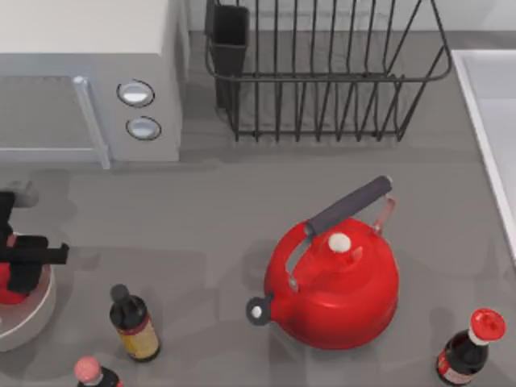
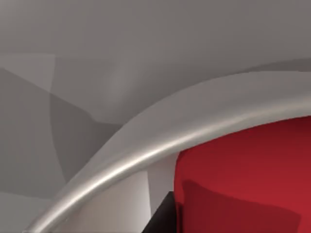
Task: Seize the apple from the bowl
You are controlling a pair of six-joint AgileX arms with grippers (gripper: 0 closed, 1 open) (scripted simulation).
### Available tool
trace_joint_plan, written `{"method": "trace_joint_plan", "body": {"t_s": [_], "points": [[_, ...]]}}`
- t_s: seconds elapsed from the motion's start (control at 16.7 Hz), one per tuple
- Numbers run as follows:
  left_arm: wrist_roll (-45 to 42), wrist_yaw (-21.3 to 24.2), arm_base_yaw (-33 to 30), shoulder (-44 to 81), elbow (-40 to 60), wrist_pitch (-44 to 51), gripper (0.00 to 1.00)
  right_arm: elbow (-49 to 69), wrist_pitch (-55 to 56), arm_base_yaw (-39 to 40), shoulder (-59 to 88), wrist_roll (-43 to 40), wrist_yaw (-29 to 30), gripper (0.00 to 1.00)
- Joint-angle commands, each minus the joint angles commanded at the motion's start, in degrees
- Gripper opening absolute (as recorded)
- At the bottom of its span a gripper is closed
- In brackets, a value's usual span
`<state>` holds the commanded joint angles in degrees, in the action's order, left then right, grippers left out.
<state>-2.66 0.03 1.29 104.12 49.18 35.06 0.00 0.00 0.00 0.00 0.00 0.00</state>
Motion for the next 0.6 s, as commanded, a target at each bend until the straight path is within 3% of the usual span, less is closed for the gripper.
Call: {"method": "trace_joint_plan", "body": {"t_s": [0.12,0.18,0.6], "points": [[0.00,0.00,0.00,0.00,0.00,0.00,0.02,0.00,0.00,0.00,0.00,0.00,0.00,1.00],[0.00,0.00,0.00,0.00,0.00,0.00,0.00,0.00,0.00,0.00,0.00,0.00,0.00,1.00],[0.00,0.00,0.00,0.00,0.00,0.00,0.00,0.00,0.00,0.00,0.00,0.00,0.00,1.00]]}}
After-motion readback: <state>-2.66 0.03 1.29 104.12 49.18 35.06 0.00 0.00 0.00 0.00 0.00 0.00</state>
